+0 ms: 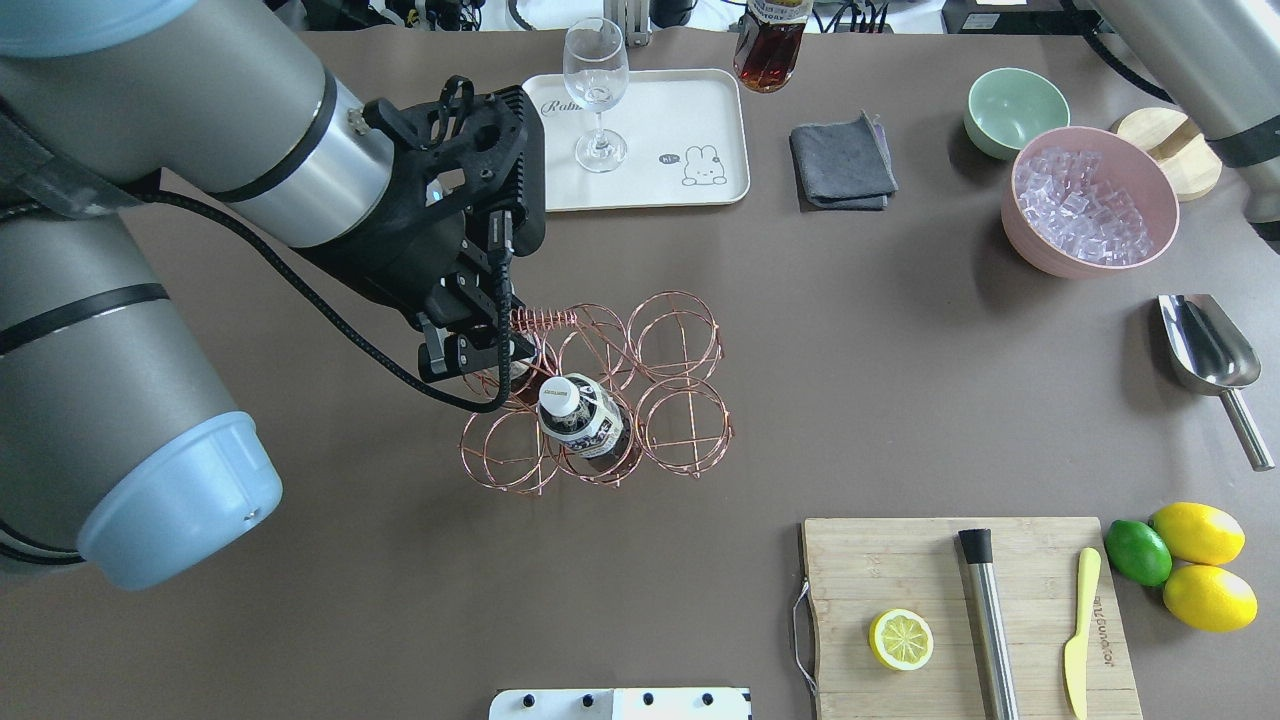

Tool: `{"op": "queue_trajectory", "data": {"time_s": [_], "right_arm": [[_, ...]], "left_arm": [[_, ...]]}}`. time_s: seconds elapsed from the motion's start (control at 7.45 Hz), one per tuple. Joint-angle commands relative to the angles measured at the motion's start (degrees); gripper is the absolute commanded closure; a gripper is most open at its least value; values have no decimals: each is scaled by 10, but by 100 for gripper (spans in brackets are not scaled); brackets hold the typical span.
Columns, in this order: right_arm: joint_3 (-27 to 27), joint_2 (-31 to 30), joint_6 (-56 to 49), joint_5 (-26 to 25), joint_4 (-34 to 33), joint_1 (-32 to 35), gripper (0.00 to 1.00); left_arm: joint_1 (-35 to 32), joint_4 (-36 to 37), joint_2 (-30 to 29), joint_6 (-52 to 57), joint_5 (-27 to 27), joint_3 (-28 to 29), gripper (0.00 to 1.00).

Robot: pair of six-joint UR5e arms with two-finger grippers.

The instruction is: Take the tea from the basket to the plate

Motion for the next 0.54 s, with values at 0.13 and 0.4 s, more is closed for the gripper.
{"op": "queue_trajectory", "data": {"time_s": [0.13,0.4], "right_arm": [[-178,38,-23,-28,183,-40,100],[-215,49,-42,-76,255,-72,100]], "left_arm": [[-55,1,33,2,-25,-34,100],[-114,-1,69,11,-62,-45,100]]}}
